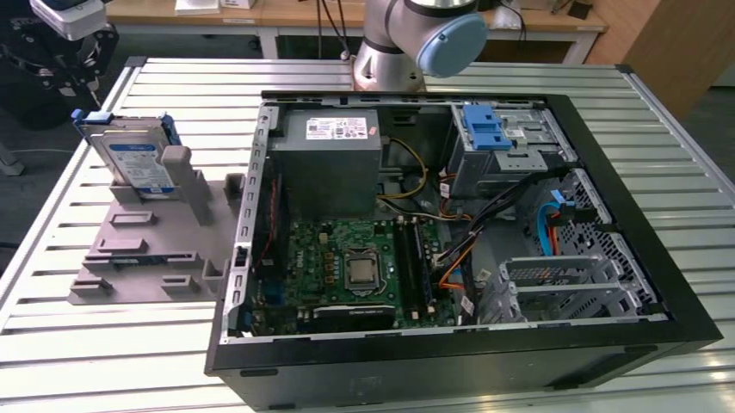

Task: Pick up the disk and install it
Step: 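Pick up the disk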

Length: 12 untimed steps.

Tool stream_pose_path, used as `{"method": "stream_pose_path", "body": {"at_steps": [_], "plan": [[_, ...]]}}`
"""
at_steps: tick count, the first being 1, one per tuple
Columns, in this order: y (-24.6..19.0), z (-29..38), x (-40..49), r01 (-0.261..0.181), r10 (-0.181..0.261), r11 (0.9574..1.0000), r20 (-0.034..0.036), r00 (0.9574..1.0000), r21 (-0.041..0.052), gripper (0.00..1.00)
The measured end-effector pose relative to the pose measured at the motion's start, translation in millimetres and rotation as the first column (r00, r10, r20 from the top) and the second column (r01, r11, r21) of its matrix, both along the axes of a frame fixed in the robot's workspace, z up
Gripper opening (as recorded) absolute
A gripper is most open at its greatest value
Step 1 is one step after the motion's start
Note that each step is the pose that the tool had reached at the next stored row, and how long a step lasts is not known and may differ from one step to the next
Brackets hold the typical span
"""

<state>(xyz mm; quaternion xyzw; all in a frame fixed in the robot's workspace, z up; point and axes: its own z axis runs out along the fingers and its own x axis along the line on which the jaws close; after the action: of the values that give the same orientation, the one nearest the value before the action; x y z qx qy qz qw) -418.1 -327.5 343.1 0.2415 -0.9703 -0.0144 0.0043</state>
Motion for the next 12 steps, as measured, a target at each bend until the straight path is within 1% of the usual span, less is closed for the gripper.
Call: {"method": "stream_pose_path", "body": {"at_steps": [6,12], "plan": [[0.0,0.0,0.0,-0.057,0.057,0.9984,0.0,0.9984,0.0,0.11],[0.0,0.0,0.0,-0.115,0.115,0.9934,0.0,0.9934,0.0,0.11]]}}
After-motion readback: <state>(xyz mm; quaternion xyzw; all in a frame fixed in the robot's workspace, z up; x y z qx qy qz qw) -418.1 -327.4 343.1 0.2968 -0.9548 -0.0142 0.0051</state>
